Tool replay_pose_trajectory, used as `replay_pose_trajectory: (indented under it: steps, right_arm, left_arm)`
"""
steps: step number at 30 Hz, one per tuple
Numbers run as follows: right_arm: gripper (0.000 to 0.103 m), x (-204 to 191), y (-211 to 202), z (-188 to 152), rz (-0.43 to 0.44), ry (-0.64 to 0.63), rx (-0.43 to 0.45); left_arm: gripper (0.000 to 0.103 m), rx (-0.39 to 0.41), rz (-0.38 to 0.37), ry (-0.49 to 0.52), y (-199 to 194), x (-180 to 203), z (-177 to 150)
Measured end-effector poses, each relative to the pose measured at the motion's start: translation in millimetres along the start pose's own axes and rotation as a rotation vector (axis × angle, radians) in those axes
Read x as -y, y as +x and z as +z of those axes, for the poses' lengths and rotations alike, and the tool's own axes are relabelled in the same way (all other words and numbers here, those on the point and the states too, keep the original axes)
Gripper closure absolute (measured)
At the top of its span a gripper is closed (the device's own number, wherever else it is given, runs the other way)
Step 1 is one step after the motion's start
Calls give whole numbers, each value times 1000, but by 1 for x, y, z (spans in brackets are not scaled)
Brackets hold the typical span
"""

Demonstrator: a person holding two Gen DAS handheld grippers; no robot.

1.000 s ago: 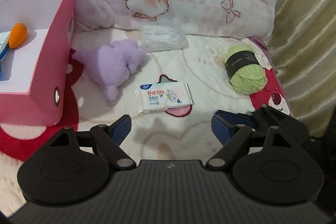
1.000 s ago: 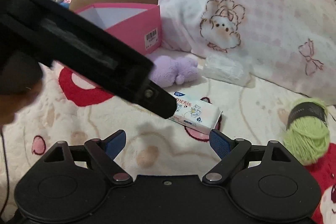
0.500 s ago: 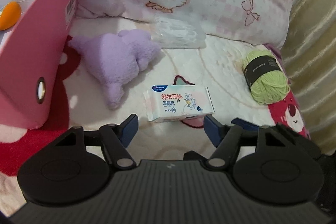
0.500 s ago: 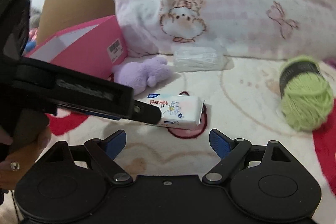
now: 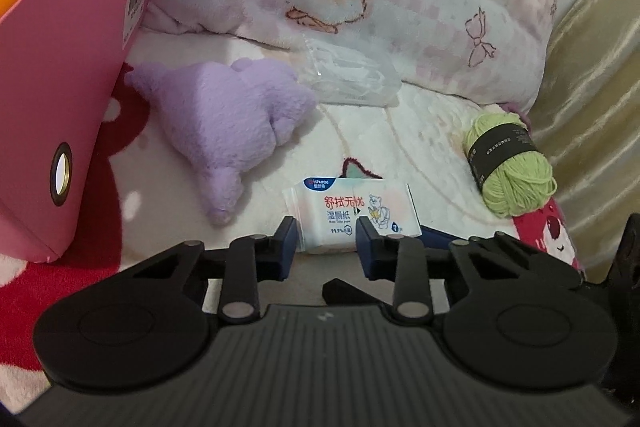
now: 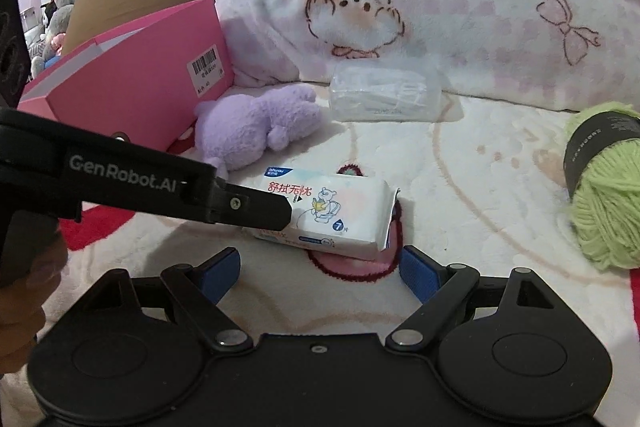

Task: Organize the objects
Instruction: 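Close the right gripper on the small white wet-wipe pack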

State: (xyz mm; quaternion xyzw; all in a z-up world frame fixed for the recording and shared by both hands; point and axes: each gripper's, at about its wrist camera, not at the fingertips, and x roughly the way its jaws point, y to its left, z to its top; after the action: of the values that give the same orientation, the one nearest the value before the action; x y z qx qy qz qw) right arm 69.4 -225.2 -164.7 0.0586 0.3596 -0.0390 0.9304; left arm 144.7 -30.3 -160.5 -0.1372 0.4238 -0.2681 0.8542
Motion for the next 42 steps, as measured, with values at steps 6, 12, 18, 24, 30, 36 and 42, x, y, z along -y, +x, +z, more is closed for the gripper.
replay_pose_trajectory:
  steps: [6,12,18,24,30,36,42]
  right_arm:
    - [12,-10,0,2,-2,-53,-5]
    - [12,-18,-10,1,-18,-101,-23]
    - [10,-19,-9,-9,-30,-108,-34]
    - [9,-8,-9,-4,-31,2,-2]
    - [10,-7,-3,2,-13,-1,-3]
    - [15,-7,0,1,-44,-1,6]
    - [20,-12,-8,0,-59,-48,11]
  left_arm:
    - [73,-33,5,69,2,13,-4]
    - [73,-108,6,67,-3,21,-10]
    - [73,-107,1,16,-5,15,-10]
    - [72,-54,-24,-51,-3,-1,-8]
    - [73,-13,-64,-21,-1,0,-11]
    - [73,-15,-57,-7,-3,5,-15]
    - [73,-19,-50,33,-10,13,-18]
